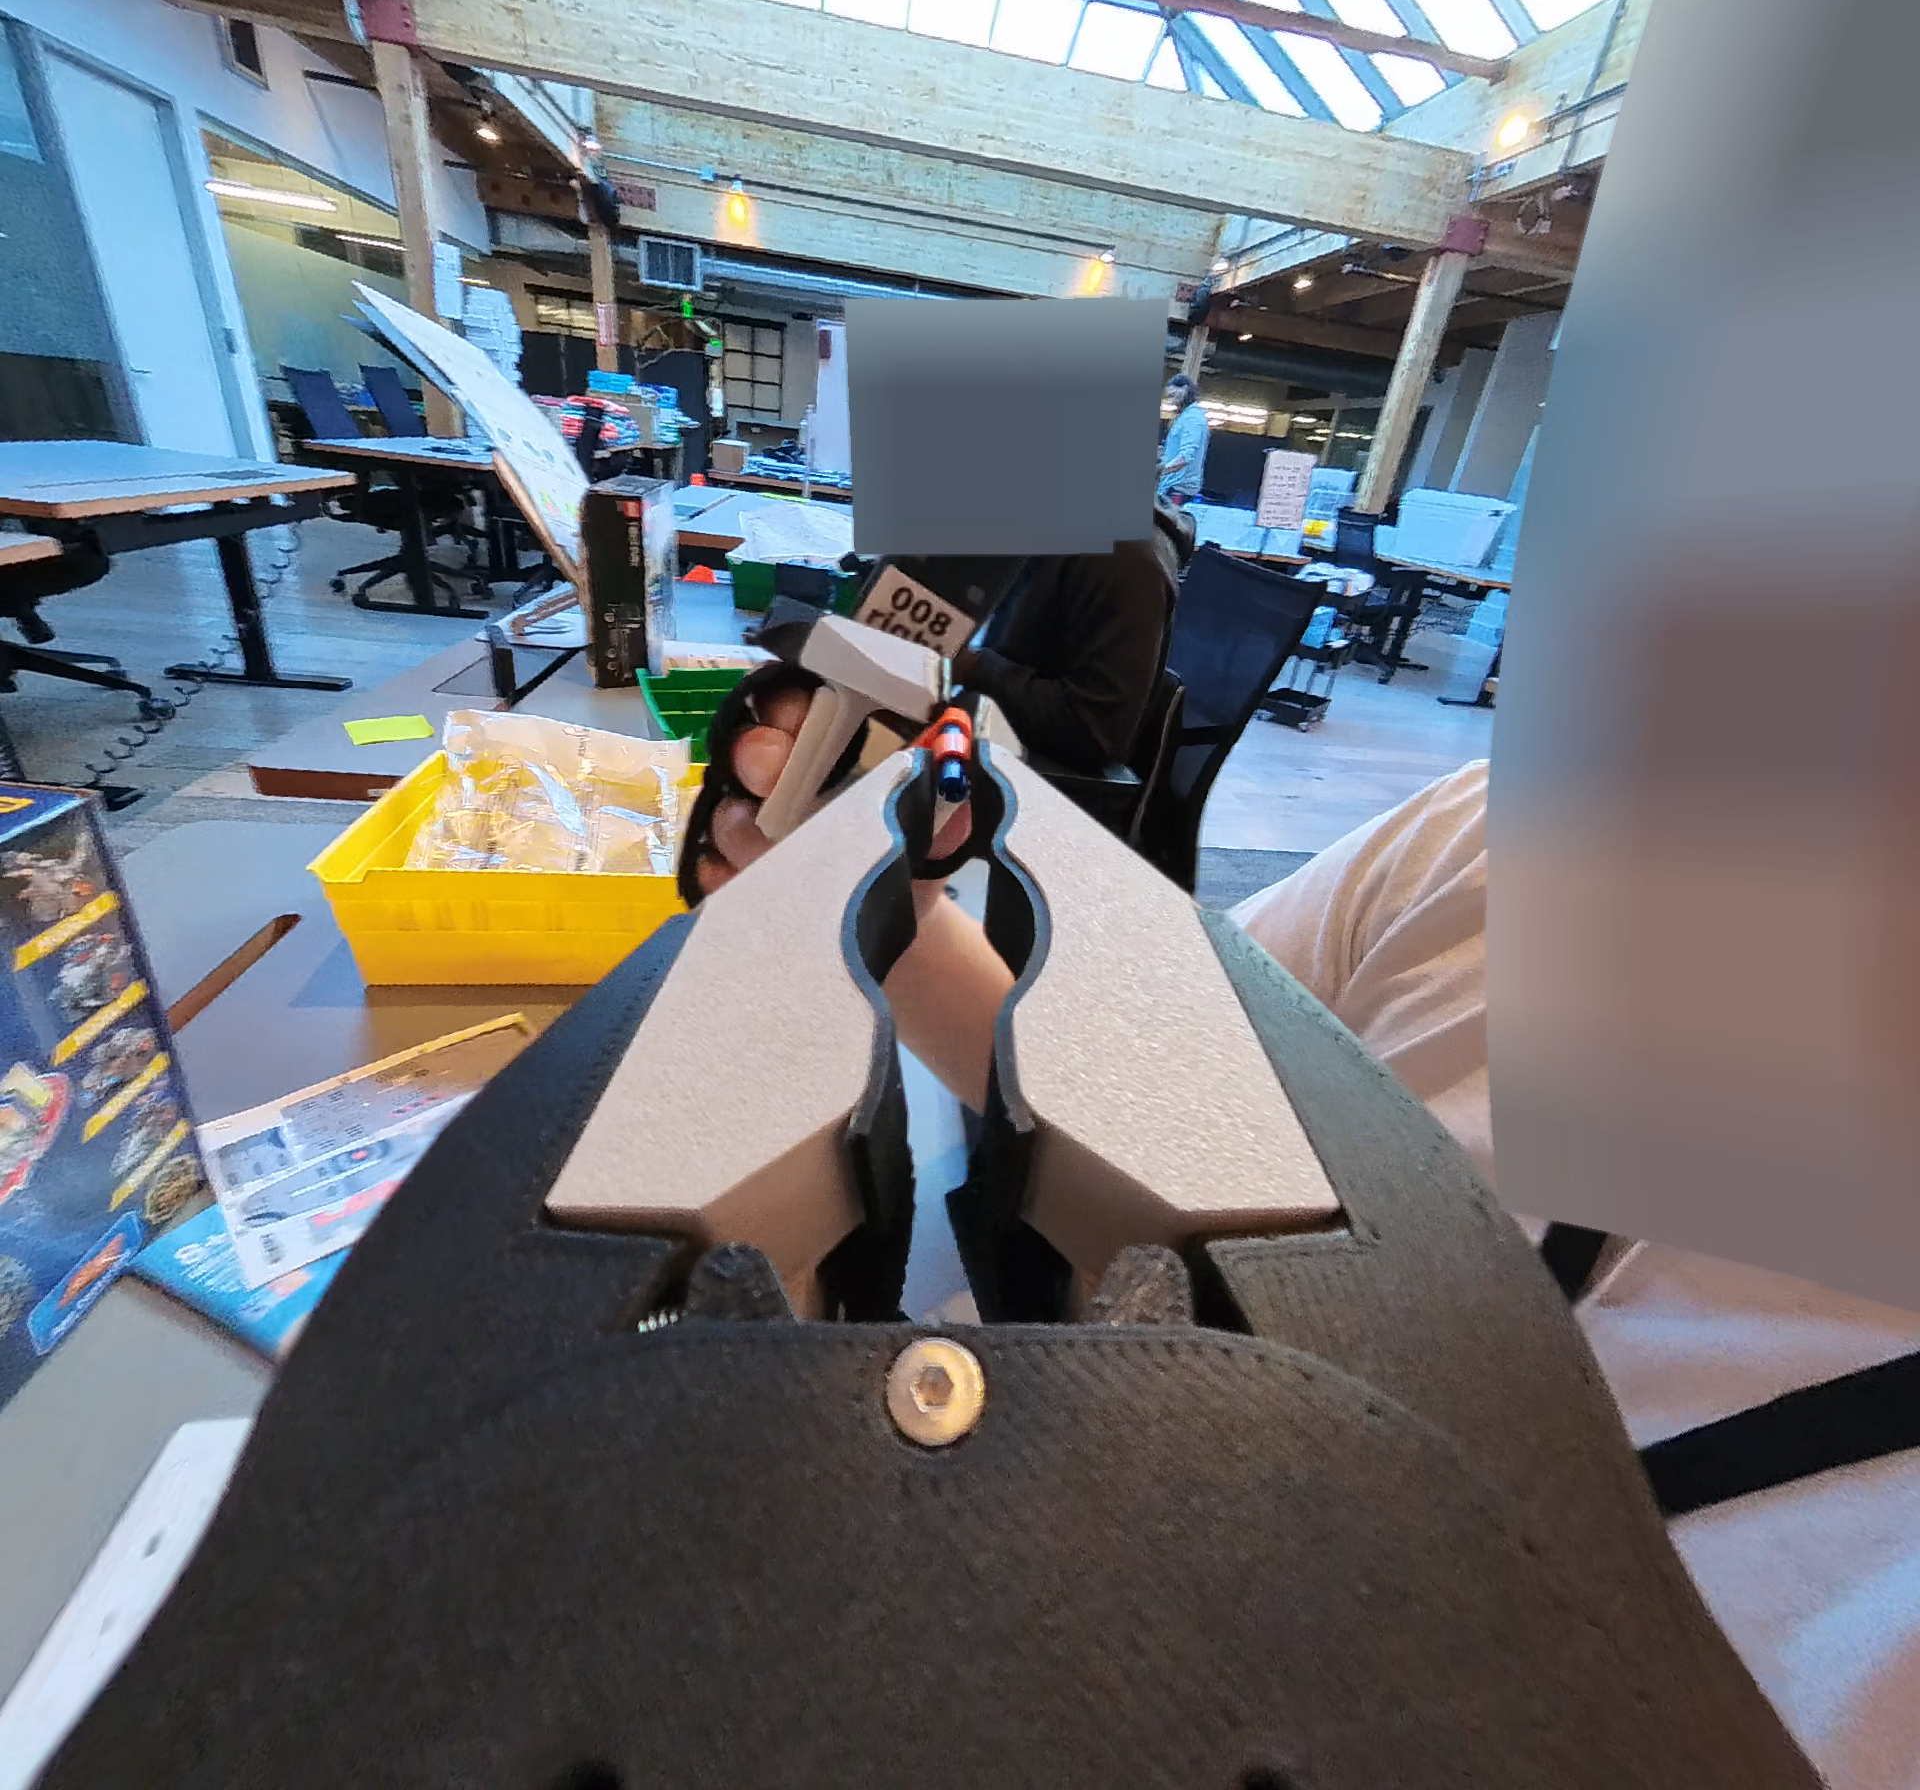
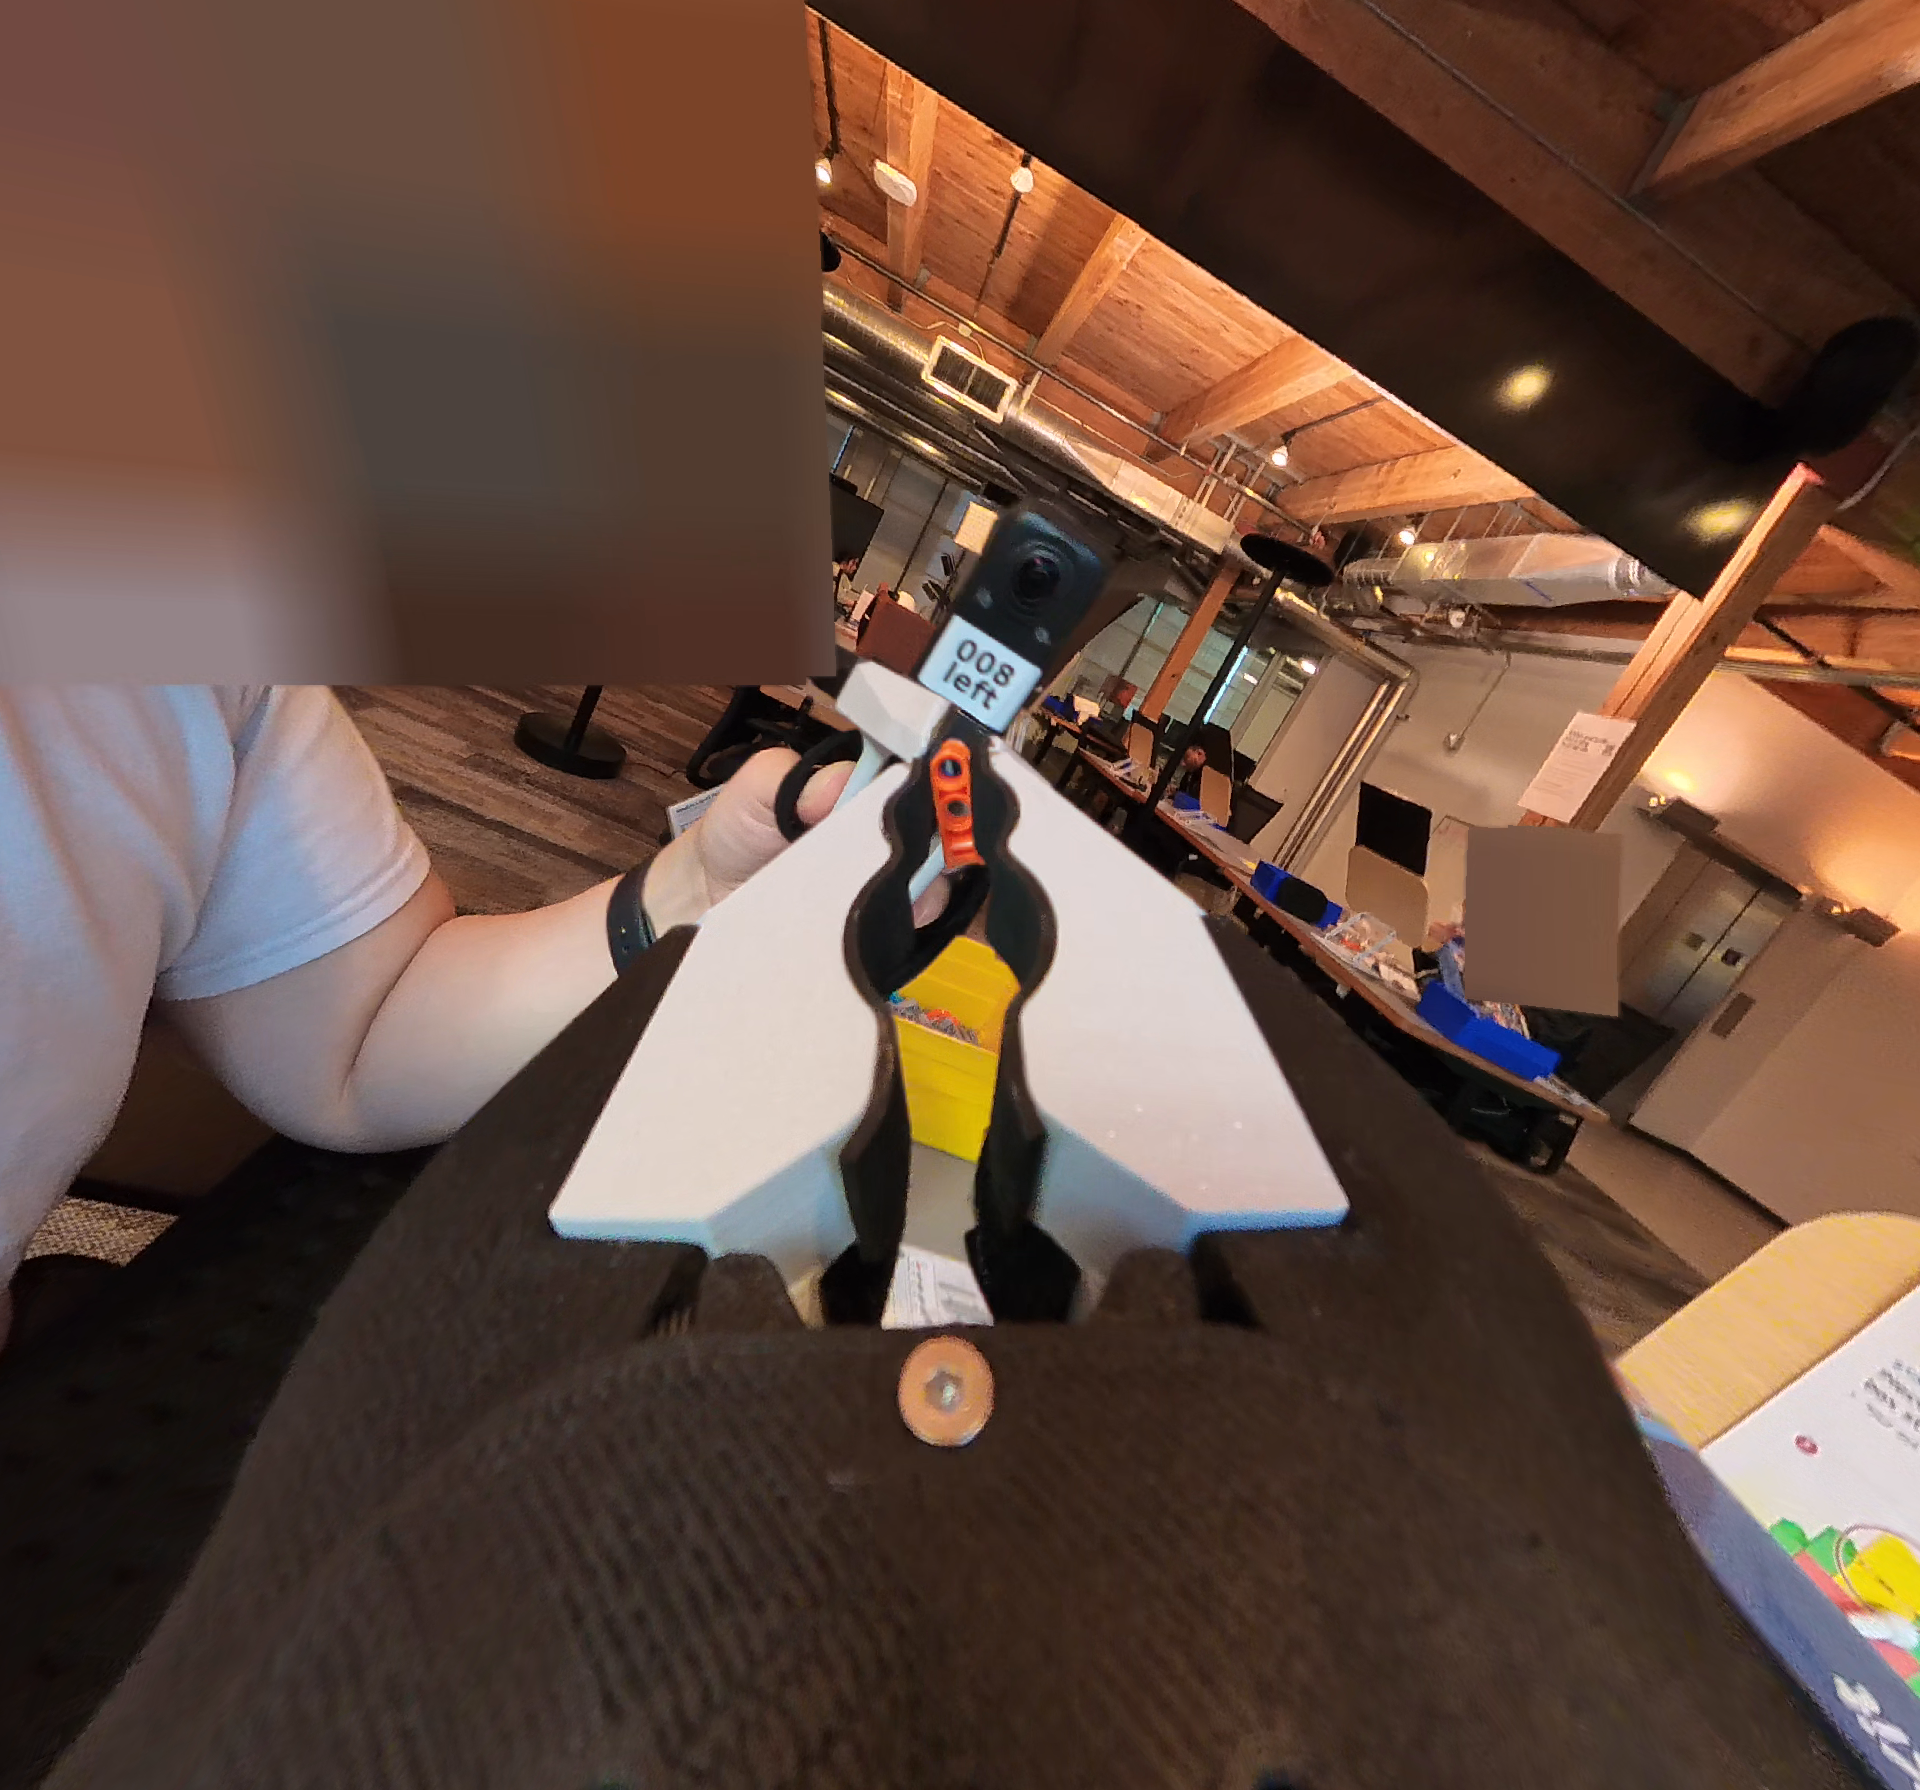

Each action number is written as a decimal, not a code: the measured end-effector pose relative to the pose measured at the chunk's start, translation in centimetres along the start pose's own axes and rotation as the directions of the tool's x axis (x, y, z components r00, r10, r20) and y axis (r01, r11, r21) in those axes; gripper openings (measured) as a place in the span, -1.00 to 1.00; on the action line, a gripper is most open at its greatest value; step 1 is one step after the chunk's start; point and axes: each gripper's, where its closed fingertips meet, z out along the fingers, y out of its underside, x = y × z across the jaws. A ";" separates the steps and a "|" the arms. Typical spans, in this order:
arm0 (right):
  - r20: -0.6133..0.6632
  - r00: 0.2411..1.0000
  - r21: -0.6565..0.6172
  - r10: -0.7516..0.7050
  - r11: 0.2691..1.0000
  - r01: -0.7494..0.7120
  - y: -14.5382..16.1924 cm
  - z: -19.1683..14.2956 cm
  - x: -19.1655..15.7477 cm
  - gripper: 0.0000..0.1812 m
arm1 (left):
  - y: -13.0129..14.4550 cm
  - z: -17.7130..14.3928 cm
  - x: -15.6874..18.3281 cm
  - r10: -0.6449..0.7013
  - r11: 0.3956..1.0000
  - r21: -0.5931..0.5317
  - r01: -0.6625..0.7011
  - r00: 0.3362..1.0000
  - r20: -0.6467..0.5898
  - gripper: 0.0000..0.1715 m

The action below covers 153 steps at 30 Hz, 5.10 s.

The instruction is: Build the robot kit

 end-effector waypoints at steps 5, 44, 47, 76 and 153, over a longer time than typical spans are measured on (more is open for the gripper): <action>0.017 0.997 0.002 -0.070 0.998 0.070 -0.1 -0.2 -0.6 -0.94 | 0.4 0.1 0.4 -0.030 0.999 -0.026 0.029 0.999 -0.038 -0.95; -0.021 0.979 -0.258 -0.202 0.947 0.190 1.5 0.1 -1.1 -0.94 | 1.5 -0.5 0.1 0.019 0.991 -0.131 -0.015 0.999 0.029 -0.94; -0.039 0.976 -0.272 -0.216 0.942 0.198 1.6 0.2 -0.9 -0.94 | 1.4 -0.6 -0.1 0.028 0.992 -0.123 -0.022 0.999 0.043 -0.95; -0.044 0.976 -0.249 -0.214 0.948 0.197 1.6 0.0 -0.8 -0.94 | 1.8 -0.5 -0.2 0.017 0.991 -0.135 -0.013 0.999 0.031 -0.94; -0.076 0.939 -0.973 0.335 0.181 -0.143 28.9 -12.9 -15.1 -1.00 | -1.2 -11.3 -4.5 -0.026 0.998 -0.044 0.043 0.946 0.324 -0.94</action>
